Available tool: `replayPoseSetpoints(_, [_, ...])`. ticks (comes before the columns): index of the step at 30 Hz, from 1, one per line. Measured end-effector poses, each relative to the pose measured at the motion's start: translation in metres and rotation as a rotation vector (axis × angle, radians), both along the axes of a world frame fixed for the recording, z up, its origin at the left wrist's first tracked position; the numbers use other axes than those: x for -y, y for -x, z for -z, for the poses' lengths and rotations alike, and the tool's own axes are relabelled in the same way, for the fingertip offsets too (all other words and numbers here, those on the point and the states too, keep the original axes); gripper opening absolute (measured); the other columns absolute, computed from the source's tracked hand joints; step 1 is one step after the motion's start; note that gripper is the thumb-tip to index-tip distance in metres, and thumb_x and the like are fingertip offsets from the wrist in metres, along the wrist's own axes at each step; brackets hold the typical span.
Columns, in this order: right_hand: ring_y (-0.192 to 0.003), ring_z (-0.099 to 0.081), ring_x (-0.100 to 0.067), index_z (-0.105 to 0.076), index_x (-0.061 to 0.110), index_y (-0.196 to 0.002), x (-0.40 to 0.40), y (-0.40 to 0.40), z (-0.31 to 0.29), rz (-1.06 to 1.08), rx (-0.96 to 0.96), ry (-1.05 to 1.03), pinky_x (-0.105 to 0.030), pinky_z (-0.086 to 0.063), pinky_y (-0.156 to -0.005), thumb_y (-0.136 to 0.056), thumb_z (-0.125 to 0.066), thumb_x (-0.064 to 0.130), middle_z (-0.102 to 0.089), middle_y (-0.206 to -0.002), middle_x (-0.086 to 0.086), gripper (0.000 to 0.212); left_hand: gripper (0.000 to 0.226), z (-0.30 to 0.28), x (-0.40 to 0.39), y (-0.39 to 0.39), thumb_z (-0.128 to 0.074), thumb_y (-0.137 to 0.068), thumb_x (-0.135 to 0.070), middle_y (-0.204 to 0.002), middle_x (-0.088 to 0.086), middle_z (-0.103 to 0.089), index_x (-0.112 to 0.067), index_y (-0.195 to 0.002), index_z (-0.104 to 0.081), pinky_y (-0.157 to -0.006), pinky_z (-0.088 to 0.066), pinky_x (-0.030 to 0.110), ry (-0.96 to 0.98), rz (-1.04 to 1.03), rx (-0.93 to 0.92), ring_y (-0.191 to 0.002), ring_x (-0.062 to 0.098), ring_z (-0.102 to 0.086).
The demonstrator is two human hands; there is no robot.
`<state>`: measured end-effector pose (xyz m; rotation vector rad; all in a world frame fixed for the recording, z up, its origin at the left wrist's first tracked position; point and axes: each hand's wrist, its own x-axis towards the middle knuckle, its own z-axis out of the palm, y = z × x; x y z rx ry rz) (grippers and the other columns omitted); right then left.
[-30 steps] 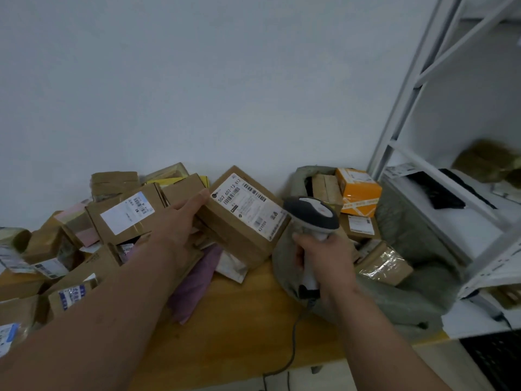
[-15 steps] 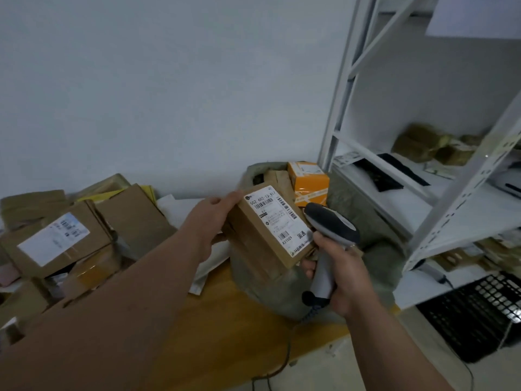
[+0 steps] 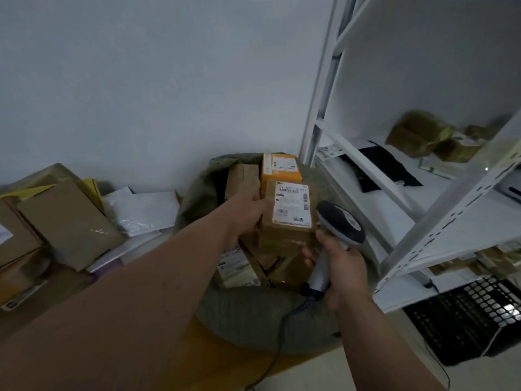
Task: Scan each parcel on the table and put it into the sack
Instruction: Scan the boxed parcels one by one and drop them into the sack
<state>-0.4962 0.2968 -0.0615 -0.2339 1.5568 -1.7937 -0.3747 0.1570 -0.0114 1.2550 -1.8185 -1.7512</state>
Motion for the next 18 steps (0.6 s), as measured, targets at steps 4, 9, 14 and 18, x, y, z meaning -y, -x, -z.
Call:
replayPoseSetpoints(4, [-0.098, -0.07, -0.031, -0.066, 0.016, -0.102, 0.014, 0.01, 0.016, -0.127, -0.031, -0.099, -0.045, -0.056, -0.089, -0.089, -0.072, 0.017, -0.074, -0.098, -0.011, 0.014, 0.049, 0.017, 0.001, 0.001, -0.051, -0.1, -0.026, -0.135, 0.0, -0.054, -0.03, -0.147, -0.037, -0.092, -0.041, 0.027, 0.079, 0.024, 0.169, -0.108, 0.013, -0.052])
replayPoseSetpoints(9, [-0.096, -0.071, -0.026, -0.065, 0.023, -0.097, 0.028, 0.018, 0.029, -0.146, -0.033, -0.136, -0.048, -0.054, -0.096, -0.085, -0.077, 0.021, -0.075, -0.096, -0.004, 0.017, 0.049, 0.034, 0.001, -0.005, -0.049, -0.101, -0.024, -0.141, -0.003, -0.05, -0.029, -0.148, -0.037, -0.091, -0.033, 0.024, 0.073, 0.011, 0.245, -0.113, 0.01, -0.047])
replayPoseSetpoints(14, [-0.096, -0.071, -0.026, -0.064, 0.026, -0.1, 0.044, 0.024, 0.027, -0.223, -0.05, -0.135, -0.048, -0.055, -0.095, -0.088, -0.074, 0.022, -0.073, -0.102, -0.004, 0.016, 0.042, 0.04, 0.009, -0.008, -0.046, -0.103, -0.024, -0.139, -0.004, -0.051, -0.029, -0.144, -0.044, -0.079, -0.036, 0.017, 0.134, 0.01, 0.314, -0.104, 0.007, -0.047])
replayPoseSetpoints(18, [-0.09, -0.072, -0.024, -0.058, 0.029, -0.1, 0.046, 0.026, 0.028, -0.248, -0.02, -0.124, -0.038, -0.056, -0.081, -0.093, -0.069, 0.02, -0.071, -0.102, 0.001, 0.016, 0.043, 0.041, 0.013, -0.016, -0.047, -0.102, -0.028, -0.143, 0.001, -0.049, -0.026, -0.145, -0.044, -0.08, -0.04, 0.017, 0.276, -0.054, 0.399, -0.104, 0.009, -0.049])
